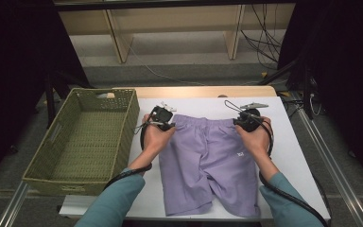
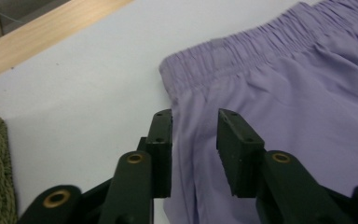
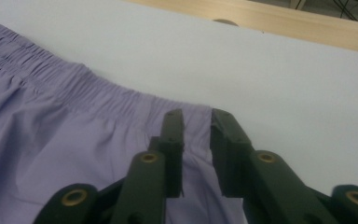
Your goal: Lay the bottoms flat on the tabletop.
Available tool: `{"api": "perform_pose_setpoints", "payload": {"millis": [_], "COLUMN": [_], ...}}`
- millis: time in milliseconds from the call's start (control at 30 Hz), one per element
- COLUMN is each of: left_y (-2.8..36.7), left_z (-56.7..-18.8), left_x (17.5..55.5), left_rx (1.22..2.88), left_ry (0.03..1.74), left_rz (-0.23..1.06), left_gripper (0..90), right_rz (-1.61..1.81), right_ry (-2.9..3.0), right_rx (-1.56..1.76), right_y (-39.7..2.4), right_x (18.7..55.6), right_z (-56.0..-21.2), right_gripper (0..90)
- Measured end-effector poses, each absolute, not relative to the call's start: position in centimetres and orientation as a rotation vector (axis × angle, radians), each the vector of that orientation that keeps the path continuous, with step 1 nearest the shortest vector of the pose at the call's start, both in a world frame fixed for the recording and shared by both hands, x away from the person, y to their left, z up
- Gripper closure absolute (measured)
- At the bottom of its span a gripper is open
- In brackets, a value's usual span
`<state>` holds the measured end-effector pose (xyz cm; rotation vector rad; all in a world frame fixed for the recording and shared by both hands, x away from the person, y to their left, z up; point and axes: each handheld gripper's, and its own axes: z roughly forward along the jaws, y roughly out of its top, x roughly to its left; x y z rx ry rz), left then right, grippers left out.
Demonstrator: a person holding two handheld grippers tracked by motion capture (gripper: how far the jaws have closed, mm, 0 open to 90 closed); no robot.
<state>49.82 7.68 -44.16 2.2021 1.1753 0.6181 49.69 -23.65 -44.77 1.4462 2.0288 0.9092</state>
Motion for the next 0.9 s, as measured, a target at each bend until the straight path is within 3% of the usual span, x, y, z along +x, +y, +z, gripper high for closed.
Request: {"api": "perform_pose_setpoints", "payload": {"millis": [167, 600, 900], "left_y": [8.2, 9.2, 9.8], "left_z": [-44.5, -45.8, -46.5], "left_x": [47.5, 38.3, 35.0], "left_rx": [2.247, 2.372, 2.432], "left_ry": [1.131, 0.927, 0.855], "left_rz": [0.541, 0.225, 0.195], "left_gripper": [60.7, 58.5, 54.5], "right_rz": [0.879, 0.854, 0.84], "right_ry": [2.062, 2.223, 2.266], "right_rx": [1.481, 1.554, 1.579], "right_y": [-25.2, -27.8, -27.8], "right_x": [47.8, 38.6, 35.0], "right_z": [-44.7, -44.9, -45.7], "right_gripper": [67.1, 64.9, 64.2]}}
